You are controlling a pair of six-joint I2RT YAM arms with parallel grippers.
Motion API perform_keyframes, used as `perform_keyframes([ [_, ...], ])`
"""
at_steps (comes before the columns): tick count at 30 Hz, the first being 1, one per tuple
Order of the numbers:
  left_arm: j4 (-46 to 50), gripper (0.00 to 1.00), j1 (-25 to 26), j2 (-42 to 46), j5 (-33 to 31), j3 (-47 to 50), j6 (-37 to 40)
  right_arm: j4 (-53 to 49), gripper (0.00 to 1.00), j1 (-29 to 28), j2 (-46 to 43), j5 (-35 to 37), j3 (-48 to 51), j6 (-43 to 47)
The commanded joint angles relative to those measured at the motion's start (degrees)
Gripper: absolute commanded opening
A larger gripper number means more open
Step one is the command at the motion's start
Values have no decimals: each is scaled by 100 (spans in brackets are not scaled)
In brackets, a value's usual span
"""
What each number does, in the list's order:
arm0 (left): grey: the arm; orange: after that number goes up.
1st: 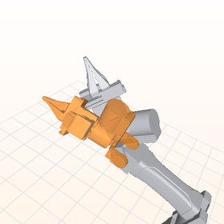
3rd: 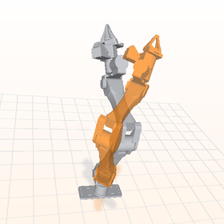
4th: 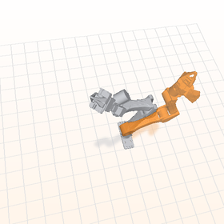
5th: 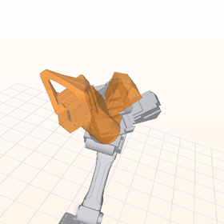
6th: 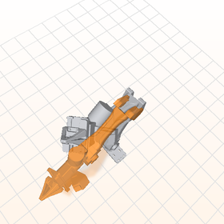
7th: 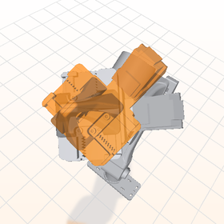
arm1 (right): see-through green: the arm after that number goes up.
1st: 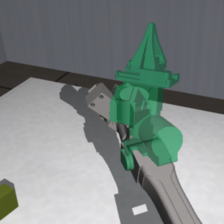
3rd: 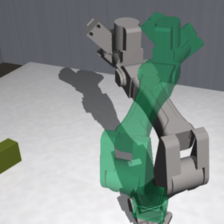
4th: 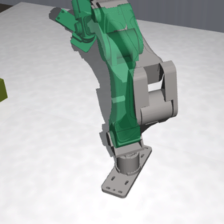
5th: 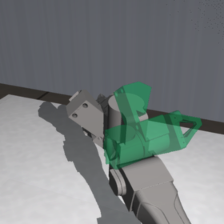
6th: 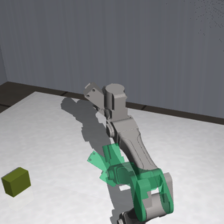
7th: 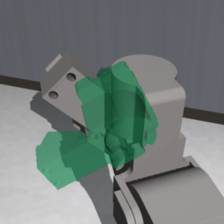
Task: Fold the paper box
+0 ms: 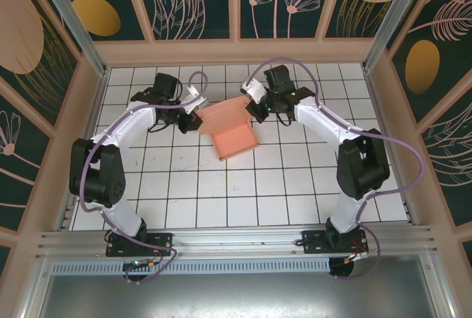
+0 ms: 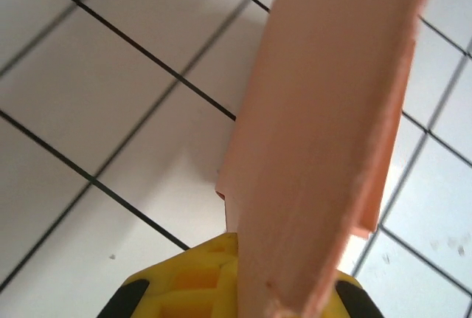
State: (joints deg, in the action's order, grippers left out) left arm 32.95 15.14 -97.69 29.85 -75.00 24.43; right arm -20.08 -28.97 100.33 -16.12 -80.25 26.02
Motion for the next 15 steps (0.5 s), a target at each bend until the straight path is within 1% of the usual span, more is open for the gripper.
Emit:
perform_keyframes([
  [1, -955, 0, 123, 189, -134, -164, -1073, 948, 0, -181, -292, 1012, 505, -1363],
  [8, -1942, 0, 381, 95, -893, -80, -2506, 1490, 0, -564, -567, 2205, 1159, -2847],
  [10, -2271, 0, 467, 24, -1084, -41, -2955, 1814, 0, -603, -635, 2302, 1382, -3144],
  [15, -2863, 0, 789, -22, -1596, 128, -3499, 2218, 0, -688, -648, 2931, 1621, -3838],
])
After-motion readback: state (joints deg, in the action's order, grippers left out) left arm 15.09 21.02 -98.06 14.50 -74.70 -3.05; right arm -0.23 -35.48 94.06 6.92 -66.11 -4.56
